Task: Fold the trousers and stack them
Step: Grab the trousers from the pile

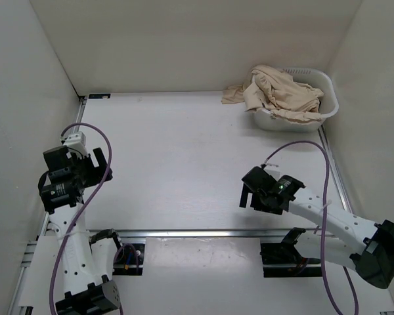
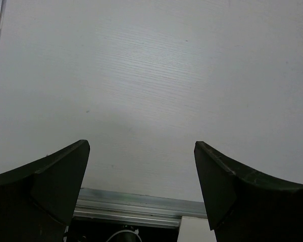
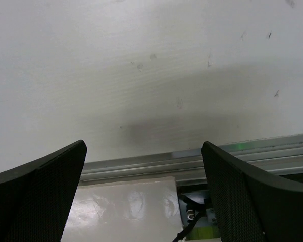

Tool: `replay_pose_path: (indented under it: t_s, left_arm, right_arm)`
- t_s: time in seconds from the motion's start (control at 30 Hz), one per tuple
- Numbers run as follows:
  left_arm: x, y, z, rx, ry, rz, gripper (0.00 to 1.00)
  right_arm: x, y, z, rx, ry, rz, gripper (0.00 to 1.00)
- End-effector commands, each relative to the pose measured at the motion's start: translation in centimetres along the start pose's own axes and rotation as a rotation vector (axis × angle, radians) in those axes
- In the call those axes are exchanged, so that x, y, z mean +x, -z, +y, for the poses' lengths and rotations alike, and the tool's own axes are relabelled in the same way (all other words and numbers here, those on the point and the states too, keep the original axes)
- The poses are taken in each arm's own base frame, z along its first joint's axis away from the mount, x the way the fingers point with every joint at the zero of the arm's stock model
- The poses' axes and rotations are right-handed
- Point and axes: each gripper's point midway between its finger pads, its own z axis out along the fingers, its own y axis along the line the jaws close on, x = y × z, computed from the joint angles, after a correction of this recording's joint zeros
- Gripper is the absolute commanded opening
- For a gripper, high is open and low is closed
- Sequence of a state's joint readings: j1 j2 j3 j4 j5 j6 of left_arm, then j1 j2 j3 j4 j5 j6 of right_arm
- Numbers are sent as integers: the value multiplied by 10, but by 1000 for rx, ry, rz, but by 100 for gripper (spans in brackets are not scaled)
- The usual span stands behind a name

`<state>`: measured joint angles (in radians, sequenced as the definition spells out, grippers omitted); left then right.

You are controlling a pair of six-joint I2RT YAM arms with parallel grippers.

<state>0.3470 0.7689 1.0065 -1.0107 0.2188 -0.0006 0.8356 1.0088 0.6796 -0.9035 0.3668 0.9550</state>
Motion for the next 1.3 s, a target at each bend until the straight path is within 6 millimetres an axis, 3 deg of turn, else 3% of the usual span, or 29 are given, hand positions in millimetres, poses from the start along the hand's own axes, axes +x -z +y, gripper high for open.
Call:
replay_pose_path:
  t_s: [0.0, 0.07, 0.1, 0.13, 0.17, 0.2, 0.23, 0.27, 0.3, 0.33, 0.37, 0.4, 0.43, 0.47, 0.53, 0.57, 0.6, 0.67, 0.7, 0.77, 0.8, 0.83, 0.93, 0.97, 1.07, 1.1, 1.17, 1.2, 1.27]
  left_arm:
    - [4, -4, -5, 33, 0, 25, 96]
    - [0, -5, -5, 33, -2, 16, 97]
    - [-9, -6, -7, 42, -8, -7, 97]
    - [-14, -8, -9, 59, -9, -12, 97]
    - [-16, -10, -10, 68, -9, -12, 97]
    - [-21, -12, -13, 83, -10, -15, 99]
    - [-27, -12, -13, 83, -14, -30, 99]
    - [-27, -14, -12, 83, -11, -21, 99]
    - [-32, -15, -12, 83, -14, -31, 99]
    - [-30, -20, -11, 83, -9, -11, 99]
    - [-36, -21, -11, 83, -11, -21, 99]
    - [-35, -23, -10, 83, -9, -12, 99]
    - [-36, -25, -10, 83, -9, -12, 99]
    - [-34, -29, -9, 83, -5, 6, 99]
    - [-36, -34, -6, 74, -3, 12, 99]
    - [-34, -39, -5, 74, 1, 29, 99]
    - [-35, -41, -5, 74, 2, 30, 99]
    - [-30, -47, -4, 74, 8, 55, 99]
    - [-28, -50, -3, 74, 12, 70, 99]
    - [-28, -54, -2, 74, 13, 74, 99]
    - [-26, -57, -1, 74, 16, 88, 99]
    - [-26, -57, 0, 65, 16, 88, 99]
    - [-24, -62, 1, 64, 21, 107, 97]
    - [-24, -62, 1, 64, 21, 107, 97]
    - [-27, -60, 1, 64, 19, 98, 97]
    - [-27, -60, -1, 74, 19, 98, 97]
    - [-29, -58, -3, 83, 17, 89, 97]
    - [-30, -56, -3, 83, 15, 80, 97]
    - [-31, -53, -4, 83, 12, 68, 96]
  right_arm:
    - [-53, 24, 16, -20, 68, -130, 99]
    - [-109, 53, 31, -42, 58, -219, 99]
    - [-158, 84, 35, -71, 45, -317, 99]
    - [-188, 99, 35, -65, 22, -381, 99]
    - [-215, 99, 35, -28, 5, -397, 99]
    - [-274, 134, 24, -43, -92, -535, 99]
    - [-295, 140, 18, -47, -126, -555, 99]
    - [-326, 129, 19, -53, -167, -565, 99]
    - [-349, 132, 15, -74, -205, -587, 99]
    - [-387, 154, 1, -141, -266, -651, 99]
    - [-414, 127, -1, -146, -295, -629, 99]
    - [-435, 119, -25, -129, -350, -637, 99]
    - [-453, 113, -31, -139, -374, -644, 99]
    - [-485, 96, -34, -148, -385, -652, 99]
    - [-510, 72, -47, -179, -426, -637, 99]
    - [-527, 43, -51, -188, -440, -633, 99]
    - [-533, 28, -60, -189, -462, -630, 99]
    - [-526, -27, -69, -184, -526, -556, 99]
    - [-534, -36, -72, -205, -538, -580, 99]
    - [-528, -71, -77, -206, -557, -528, 97]
    - [-536, -68, -77, -213, -555, -549, 94]
    - [-533, -82, -78, -201, -546, -526, 88]
    - [-530, -80, -79, -191, -515, -522, 60]
    - [-528, -78, -82, -172, -500, -525, 35]
    - [-525, -56, -89, -136, -465, -558, 0]
    - [-529, -37, -91, -126, -453, -596, 0]
    - [-525, -17, -92, -94, -430, -606, 0]
    - [-529, 16, -92, -92, -405, -663, 0]
    - [-523, 42, -81, -90, -365, -693, 0]
